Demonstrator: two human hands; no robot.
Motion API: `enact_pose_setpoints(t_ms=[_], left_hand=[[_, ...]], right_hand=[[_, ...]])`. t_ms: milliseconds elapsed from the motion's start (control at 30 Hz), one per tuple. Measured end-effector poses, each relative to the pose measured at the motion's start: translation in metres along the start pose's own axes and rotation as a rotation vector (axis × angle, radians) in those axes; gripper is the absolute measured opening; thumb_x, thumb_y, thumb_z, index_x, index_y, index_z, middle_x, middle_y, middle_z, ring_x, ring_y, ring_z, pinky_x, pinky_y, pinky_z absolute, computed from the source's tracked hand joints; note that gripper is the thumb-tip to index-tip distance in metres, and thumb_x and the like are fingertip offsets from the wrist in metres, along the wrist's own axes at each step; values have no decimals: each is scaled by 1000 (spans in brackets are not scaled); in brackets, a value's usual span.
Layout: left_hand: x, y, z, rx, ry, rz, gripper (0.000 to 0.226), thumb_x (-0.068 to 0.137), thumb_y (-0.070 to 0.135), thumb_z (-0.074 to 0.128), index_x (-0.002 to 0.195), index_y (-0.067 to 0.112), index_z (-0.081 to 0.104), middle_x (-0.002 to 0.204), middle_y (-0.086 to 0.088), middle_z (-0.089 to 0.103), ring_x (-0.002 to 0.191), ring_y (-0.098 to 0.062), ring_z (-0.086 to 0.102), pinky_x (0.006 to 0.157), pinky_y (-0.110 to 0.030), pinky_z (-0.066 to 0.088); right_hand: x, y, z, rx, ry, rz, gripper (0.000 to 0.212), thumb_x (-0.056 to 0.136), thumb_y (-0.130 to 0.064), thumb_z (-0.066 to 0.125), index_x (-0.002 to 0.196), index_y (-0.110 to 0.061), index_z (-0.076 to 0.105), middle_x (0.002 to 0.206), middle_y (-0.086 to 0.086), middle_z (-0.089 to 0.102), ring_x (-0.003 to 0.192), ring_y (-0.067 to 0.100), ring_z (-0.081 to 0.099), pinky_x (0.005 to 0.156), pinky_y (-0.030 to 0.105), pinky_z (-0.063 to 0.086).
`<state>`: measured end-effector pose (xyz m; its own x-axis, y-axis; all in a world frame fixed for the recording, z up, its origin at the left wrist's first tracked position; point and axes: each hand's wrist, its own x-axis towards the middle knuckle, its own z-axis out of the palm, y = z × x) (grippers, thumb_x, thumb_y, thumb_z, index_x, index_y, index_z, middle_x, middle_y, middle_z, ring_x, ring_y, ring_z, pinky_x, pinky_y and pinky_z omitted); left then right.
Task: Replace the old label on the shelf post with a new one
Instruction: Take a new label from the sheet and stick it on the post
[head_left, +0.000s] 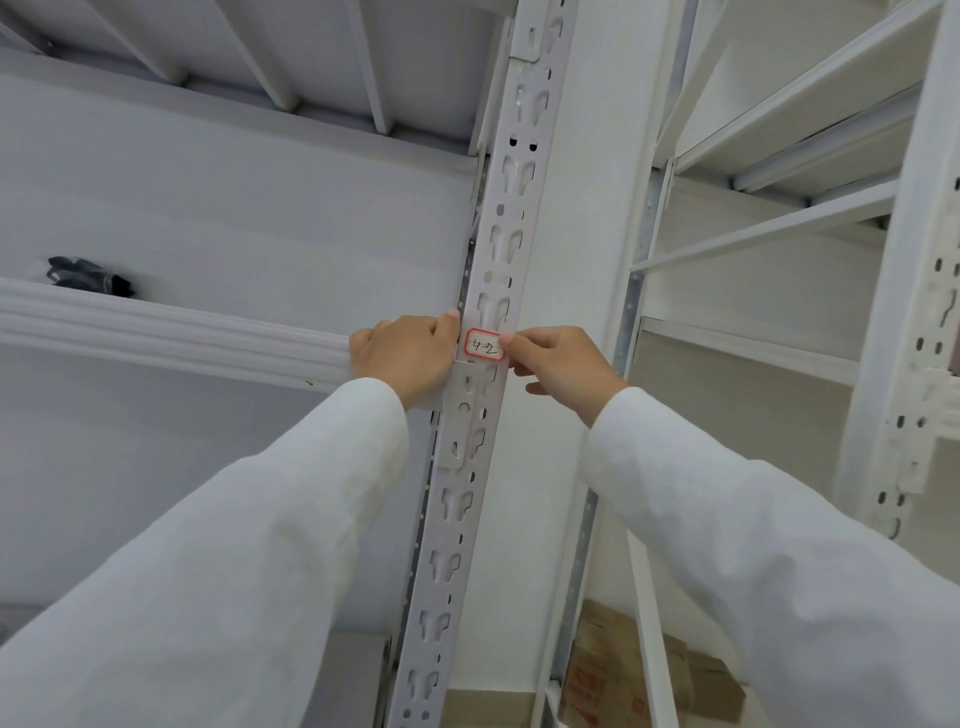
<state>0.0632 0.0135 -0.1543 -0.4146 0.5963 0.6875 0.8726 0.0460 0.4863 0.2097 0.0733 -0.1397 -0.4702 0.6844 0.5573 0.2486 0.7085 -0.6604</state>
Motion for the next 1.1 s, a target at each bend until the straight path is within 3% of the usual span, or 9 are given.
enact_pose_setpoints(t_ms=[100,233,367,633,733,833,900,1000,1100], left_hand=[[-1,0,-1,12,-3,0,59,98,38,16,94,11,69,98,-10,65,91,-27,44,93,-37,26],[-1,1,0,11,-2,2,58,98,38,16,88,13,67,100,-10,64,104,-29,50,95,-38,27],[-1,1,-1,-22,-11,-4,54,97,36,19,95,16,69,107,-10,66,112,-29,50,96,-36,26],[-1,-1,1,-4,7,17,58,98,38,18,96,12,69,103,-10,67,107,-30,51,88,-35,24],[-1,-1,1,-3,4,22,55,98,36,18,95,12,68,101,-9,66,107,-30,51,87,-35,24],[-2,-1,0,-3,-1,27,54,97,35,18,91,13,67,102,-10,66,110,-30,51,95,-37,26],[-2,-1,-1,0,2,26,53,98,36,19,89,14,66,98,-9,64,110,-29,50,95,-37,26],[-1,-1,0,5,-2,28,56,98,36,18,95,11,69,92,-6,60,107,-29,49,86,-34,22],[-1,-3,2,3,0,37,56,98,35,18,98,10,68,98,-8,65,105,-30,49,84,-34,21]], right_hand=[[-2,7,0,-54,-40,-93,18,87,-26,64,103,-22,70,85,-10,69,71,-5,59,66,13,43],[0,4,7,-99,40,-49,33,74,-47,71,98,-24,69,93,-3,71,85,11,63,74,26,48],[4,-7,26,-215,154,44,44,70,-55,70,83,-15,56,75,-6,57,66,9,52,56,27,39],[4,2,-10,-111,-152,-50,20,85,-25,67,103,-19,65,89,-1,69,84,14,62,76,29,52],[4,-5,-2,-116,-60,19,32,80,-46,64,86,-15,65,91,6,70,80,18,63,77,36,54],[7,-14,14,-267,119,72,55,67,-68,58,68,-14,51,71,2,60,66,20,57,66,34,50],[10,-17,19,-309,146,78,53,70,-67,59,69,-15,53,73,1,64,69,20,61,65,32,48],[8,-12,7,-141,15,64,38,80,-55,60,75,-17,62,86,2,70,74,16,67,70,32,53],[3,-2,-6,4,-85,44,31,92,-40,52,94,-15,68,90,2,69,70,9,64,69,25,51]])
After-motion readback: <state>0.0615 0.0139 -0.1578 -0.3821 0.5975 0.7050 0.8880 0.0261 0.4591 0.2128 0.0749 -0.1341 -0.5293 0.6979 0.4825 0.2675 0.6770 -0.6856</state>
